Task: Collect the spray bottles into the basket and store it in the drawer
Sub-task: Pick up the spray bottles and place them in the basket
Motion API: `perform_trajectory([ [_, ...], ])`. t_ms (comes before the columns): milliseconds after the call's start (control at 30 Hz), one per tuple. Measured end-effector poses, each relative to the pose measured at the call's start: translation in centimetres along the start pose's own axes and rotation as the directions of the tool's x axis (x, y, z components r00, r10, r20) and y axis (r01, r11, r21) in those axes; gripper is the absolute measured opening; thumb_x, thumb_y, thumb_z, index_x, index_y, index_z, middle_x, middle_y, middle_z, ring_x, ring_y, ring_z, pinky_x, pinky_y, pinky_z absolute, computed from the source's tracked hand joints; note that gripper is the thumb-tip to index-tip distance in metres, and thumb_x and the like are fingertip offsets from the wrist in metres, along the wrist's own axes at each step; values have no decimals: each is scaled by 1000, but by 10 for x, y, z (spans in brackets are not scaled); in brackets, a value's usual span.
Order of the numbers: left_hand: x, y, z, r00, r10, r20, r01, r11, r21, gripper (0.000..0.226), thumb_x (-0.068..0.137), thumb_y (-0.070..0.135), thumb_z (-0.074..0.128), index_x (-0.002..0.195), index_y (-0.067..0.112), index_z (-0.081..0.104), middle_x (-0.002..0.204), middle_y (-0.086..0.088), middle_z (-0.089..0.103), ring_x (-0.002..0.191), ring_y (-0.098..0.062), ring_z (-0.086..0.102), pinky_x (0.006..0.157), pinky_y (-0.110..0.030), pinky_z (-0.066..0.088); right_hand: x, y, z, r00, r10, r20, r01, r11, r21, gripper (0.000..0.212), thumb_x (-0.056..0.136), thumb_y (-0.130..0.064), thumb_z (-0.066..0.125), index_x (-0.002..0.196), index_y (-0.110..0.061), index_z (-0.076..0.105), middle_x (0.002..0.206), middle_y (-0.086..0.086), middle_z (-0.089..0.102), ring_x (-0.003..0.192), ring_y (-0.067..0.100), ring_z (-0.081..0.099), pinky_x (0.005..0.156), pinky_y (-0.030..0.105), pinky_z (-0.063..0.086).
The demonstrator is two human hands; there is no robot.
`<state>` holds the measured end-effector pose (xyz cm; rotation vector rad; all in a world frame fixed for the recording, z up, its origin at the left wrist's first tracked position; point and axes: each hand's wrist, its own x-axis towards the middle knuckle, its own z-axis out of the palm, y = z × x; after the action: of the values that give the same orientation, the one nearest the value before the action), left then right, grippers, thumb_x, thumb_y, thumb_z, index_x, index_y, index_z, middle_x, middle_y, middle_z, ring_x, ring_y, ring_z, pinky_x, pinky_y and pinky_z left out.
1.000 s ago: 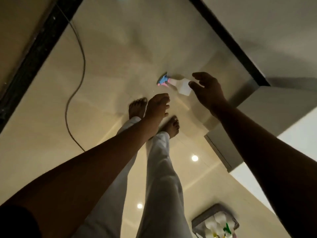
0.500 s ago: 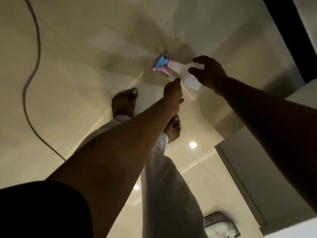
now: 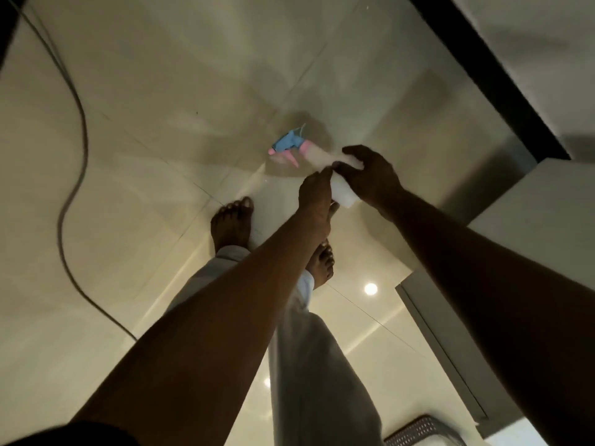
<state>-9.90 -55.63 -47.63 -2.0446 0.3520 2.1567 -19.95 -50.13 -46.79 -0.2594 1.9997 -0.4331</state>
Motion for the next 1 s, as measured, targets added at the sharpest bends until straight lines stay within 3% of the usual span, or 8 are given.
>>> perform_trajectory([
  [233, -171, 25, -18, 967, 253, 45, -255, 928, 273, 49, 102, 31, 63, 149, 23, 54, 146, -11, 62, 132, -29, 61, 115, -53, 48, -151, -64, -49, 995, -3, -103, 25, 975, 219, 47, 99, -50, 65, 144, -39, 58, 150, -5, 57, 136, 18, 54, 104, 28, 43],
  [400, -318, 57, -14, 886, 432, 169, -455, 733, 505, 50, 99, 35, 67, 147, 27, 56, 150, -3, 58, 138, -23, 54, 115, -51, 47, -275, -129, -106, 984, 2, -176, 66, 923, 379, 46, 99, -44, 68, 143, -37, 59, 153, -7, 55, 137, 19, 55, 115, 40, 48],
  [533, -416, 82, -11, 789, 494, 364, -607, 542, 581, 50, 98, 38, 68, 146, 30, 58, 136, 4, 61, 120, -16, 64, 92, -29, 58, -363, -169, -147, 975, 20, -223, 104, 843, 527, 48, 99, -41, 70, 145, -34, 59, 151, -7, 57, 134, 25, 60, 110, 49, 53],
  [600, -456, 91, -13, 736, 486, 470, -671, 434, 601, 50, 98, 42, 67, 146, 32, 57, 139, 1, 61, 121, -17, 66, 89, -27, 58, -404, -186, -161, 966, 31, -256, 132, 794, 593, 48, 98, -40, 71, 145, -34, 59, 149, -7, 58, 133, 27, 60, 107, 52, 55],
  [700, -517, 98, -11, 684, 420, 596, -723, 285, 629, 53, 98, 47, 65, 149, 35, 54, 143, 0, 59, 126, -18, 61, 102, -37, 57, -470, -202, -176, 940, 49, -338, 194, 739, 646, 51, 99, -37, 71, 147, -31, 56, 145, -6, 59, 123, 21, 65, 102, 51, 59],
  [800, -570, 98, -11, 612, 361, 704, -782, 144, 606, 54, 100, 48, 63, 151, 37, 51, 147, 2, 56, 130, -18, 58, 108, -39, 53, -529, -213, -179, 903, 80, -422, 261, 680, 686, 53, 98, -39, 72, 148, -34, 55, 133, -12, 64, 108, 15, 71, 91, 50, 64],
  [1000, -645, 76, -21, 546, 200, 814, -835, 47, 548, 45, 104, 40, 57, 149, 40, 53, 148, 1, 55, 132, -19, 57, 113, -50, 49, -623, -209, -160, 819, 172, -547, 379, 554, 742, 56, 96, -43, 74, 148, -40, 53, 137, -12, 61, 112, 15, 70, 90, 52, 64],
])
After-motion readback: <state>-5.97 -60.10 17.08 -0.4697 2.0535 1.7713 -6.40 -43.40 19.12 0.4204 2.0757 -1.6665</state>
